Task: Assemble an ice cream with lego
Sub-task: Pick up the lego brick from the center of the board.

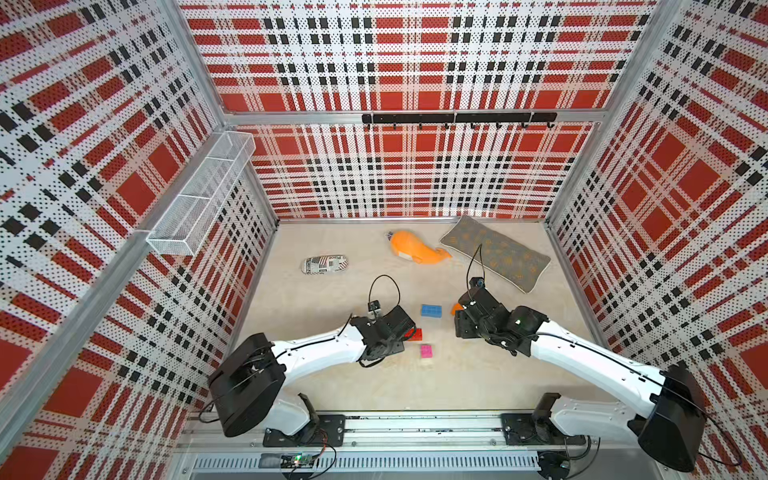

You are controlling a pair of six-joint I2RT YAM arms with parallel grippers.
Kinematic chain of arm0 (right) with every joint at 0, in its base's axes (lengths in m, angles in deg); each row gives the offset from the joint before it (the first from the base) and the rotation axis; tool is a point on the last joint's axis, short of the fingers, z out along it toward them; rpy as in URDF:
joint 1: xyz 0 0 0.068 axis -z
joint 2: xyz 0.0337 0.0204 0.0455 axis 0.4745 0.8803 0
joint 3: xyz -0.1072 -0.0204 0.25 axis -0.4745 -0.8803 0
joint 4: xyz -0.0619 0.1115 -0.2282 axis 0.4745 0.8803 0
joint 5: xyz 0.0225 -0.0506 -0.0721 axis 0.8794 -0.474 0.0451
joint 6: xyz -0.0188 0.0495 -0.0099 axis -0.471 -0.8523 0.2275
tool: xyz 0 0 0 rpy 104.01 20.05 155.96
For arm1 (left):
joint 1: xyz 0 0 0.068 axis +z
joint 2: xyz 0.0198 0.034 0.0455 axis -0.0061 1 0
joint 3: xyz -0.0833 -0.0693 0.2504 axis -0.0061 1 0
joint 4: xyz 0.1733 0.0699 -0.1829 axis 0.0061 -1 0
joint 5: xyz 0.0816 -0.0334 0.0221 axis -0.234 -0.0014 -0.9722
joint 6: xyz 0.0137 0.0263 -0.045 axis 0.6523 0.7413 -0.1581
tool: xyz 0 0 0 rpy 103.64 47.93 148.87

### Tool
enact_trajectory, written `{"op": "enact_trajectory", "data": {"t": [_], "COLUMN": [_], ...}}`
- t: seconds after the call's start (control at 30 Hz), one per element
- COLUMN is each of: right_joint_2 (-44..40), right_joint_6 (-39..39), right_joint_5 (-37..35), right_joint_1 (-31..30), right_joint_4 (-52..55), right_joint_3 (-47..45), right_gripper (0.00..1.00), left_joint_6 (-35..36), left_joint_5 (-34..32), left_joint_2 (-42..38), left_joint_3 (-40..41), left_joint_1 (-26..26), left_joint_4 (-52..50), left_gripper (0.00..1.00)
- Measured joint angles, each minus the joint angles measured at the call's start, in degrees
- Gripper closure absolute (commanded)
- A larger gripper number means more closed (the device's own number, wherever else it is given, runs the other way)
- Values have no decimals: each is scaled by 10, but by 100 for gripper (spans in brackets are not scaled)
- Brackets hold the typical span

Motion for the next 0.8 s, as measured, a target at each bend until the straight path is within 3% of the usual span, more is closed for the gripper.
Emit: {"op": "enact_trajectory", "data": {"t": [0.4, 0.8], "right_joint_2": [-7, -7], "right_joint_6": [6, 6], "right_joint_5": [16, 19], "right_joint_1": [12, 12], "right_joint_4": [-11, -17], "right_joint_3": [-20, -25], "right_gripper": [32, 32], "left_joint_6": [0, 0], "left_joint_5": [-2, -14], "left_joint_2": [32, 49], "left_joint_3": [-3, -17], "left_joint_1": [0, 0], "left_joint_4": [-15, -18], "left_gripper": [44, 52]}}
